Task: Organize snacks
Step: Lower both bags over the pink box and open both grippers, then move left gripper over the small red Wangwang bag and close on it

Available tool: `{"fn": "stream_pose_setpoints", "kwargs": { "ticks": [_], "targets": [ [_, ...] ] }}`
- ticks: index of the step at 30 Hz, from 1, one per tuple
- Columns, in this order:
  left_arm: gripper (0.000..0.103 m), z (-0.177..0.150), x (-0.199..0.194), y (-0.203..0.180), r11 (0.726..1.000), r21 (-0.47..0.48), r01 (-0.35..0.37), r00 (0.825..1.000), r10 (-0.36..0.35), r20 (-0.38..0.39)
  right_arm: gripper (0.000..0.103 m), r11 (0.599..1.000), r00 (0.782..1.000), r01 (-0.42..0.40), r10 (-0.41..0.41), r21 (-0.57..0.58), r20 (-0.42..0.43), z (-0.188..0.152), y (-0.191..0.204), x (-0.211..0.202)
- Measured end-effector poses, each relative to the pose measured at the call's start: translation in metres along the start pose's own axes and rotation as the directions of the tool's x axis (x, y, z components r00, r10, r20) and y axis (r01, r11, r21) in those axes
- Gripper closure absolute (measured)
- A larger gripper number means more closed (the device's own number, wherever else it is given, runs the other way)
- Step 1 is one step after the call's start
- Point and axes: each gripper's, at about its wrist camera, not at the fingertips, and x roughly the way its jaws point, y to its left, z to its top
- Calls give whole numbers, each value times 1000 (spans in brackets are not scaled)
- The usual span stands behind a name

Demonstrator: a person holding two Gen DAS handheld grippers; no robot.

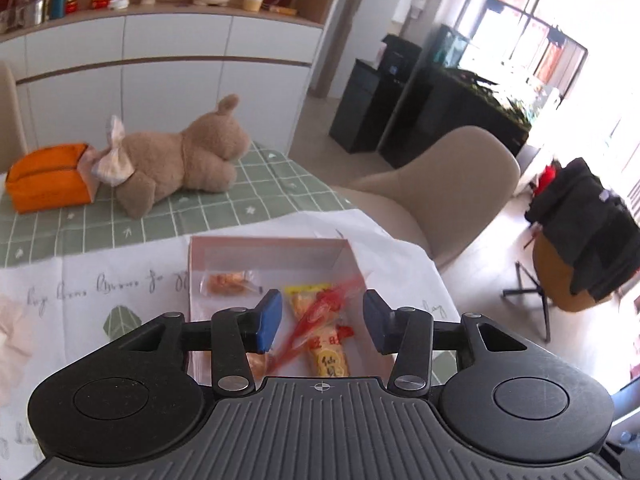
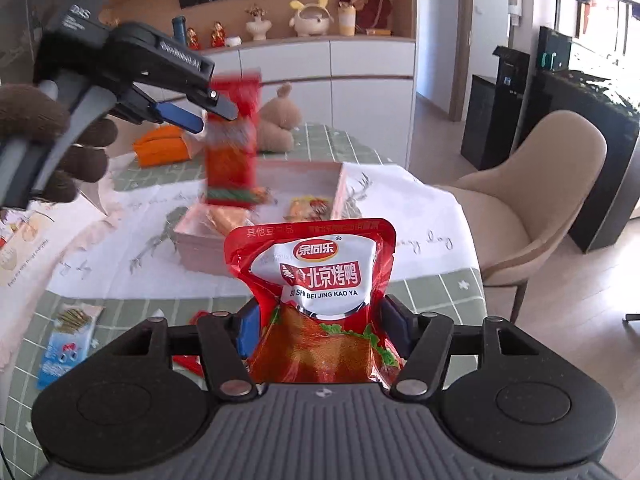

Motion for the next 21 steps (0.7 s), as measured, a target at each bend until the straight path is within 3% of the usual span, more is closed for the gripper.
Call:
{"fn": "stream_pose_setpoints", "kwargs": {
  "ticks": [3,5,10,11,12,13,16,18,21],
  "targets": [
    [54,-38,-8,21,996,-80,32,999,-34,-32,41,1000,999,4,-3,31,-47,-3,-14,13],
    [54,-69,-14,31,995,-101,1,998,-8,-70,41,999,998,-11,14,53,-60,5,-20,22],
    [54,-133,-24,57,983,-162,-91,984,63,-169,40,993,993,-116,114,32,40,77,-7,39],
    [54,-144,-27,62,979,-178,-101,981,68,-181,38,992,991,-121,119,31,66,95,-1,46],
    [54,-153,-31,66,975,-188,-117,979,81,-189,24,991,988,-128,123,40,95,113,3,54],
    [54,-161,-36,70,973,-188,-137,976,99,-195,14,987,984,-150,145,49,106,128,7,63],
    [54,-180,-59,86,963,-158,-217,964,186,-190,14,985,988,-149,145,87,53,158,13,92],
    [54,-190,-77,100,947,-156,-283,952,257,-165,14,987,992,-119,115,104,45,158,14,98],
    [54,-203,-101,127,906,-190,-379,923,356,-143,14,984,991,-137,137,113,6,136,16,102]
  ]
}}
